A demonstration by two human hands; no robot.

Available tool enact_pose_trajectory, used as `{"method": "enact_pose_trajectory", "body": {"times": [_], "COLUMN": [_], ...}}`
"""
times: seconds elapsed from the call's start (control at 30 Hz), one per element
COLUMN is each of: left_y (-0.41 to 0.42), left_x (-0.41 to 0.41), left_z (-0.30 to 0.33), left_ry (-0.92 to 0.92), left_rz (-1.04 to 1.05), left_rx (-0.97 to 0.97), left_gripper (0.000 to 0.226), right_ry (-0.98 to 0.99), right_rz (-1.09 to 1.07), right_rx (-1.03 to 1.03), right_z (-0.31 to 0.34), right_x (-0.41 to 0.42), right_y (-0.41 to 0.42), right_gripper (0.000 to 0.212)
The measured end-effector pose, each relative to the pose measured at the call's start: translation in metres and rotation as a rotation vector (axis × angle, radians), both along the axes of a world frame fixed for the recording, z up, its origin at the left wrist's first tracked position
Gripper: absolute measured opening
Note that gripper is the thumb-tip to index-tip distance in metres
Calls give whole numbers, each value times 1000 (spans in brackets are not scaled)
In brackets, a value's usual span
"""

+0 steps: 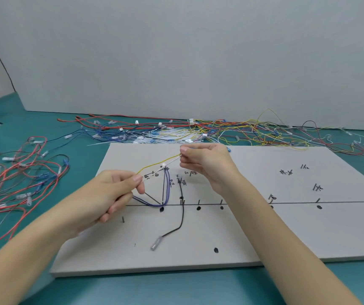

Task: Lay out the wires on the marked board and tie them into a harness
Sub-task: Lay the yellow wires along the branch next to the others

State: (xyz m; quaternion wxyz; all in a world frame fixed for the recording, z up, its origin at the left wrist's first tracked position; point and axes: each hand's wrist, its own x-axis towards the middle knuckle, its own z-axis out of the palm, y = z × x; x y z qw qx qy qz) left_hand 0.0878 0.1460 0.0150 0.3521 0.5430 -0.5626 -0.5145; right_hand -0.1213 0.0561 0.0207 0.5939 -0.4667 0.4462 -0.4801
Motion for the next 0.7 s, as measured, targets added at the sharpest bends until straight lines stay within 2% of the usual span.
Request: {"method": "enact_pose_trajectory", "body": {"times": [0.13, 0.3, 0.53, 0.7], "left_y": [2, 5, 2, 4], "left_x": [-5, -6, -9, -11], "left_z": [-6, -8, -15, -16], "left_ry": [-172, -83, -20, -25], "left_rz": [-115, -276, -184, -149], "left_rx": [57, 217, 258, 259], "left_gripper": [35, 28, 30, 28], "right_ry": [128, 405, 606, 626], "right_rz": [3, 89, 90, 102], "right_rx": [-50, -179, -279, -270], "right_z": [-2, -12, -21, -23], "right_x": [21, 46, 60, 60], "right_y": [-12, -21, -29, -32], "right_gripper": [15, 11, 4, 5]}}
